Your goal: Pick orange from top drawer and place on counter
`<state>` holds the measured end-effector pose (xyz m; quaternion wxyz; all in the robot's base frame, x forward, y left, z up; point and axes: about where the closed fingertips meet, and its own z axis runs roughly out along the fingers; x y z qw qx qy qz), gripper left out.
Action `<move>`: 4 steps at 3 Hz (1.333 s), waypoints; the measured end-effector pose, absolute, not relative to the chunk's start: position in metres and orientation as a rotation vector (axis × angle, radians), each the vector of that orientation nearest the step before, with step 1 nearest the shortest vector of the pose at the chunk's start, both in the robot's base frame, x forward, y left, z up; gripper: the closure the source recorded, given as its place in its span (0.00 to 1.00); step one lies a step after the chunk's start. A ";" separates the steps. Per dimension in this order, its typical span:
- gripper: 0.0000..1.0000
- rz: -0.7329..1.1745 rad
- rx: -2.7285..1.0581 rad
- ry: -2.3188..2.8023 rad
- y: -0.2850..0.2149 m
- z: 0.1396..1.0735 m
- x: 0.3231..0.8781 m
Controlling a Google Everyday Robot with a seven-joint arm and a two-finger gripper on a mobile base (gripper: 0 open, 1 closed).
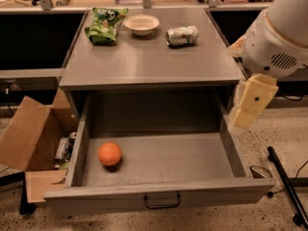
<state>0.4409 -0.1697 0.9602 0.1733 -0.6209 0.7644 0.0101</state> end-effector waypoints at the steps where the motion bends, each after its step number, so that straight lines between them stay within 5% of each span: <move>1: 0.00 0.157 -1.825 2.106 -0.120 0.926 0.434; 4: 0.00 0.428 -1.734 2.046 0.009 0.800 0.457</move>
Offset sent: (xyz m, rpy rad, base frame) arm 0.0086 0.1665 -0.1235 0.2560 0.1044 0.1687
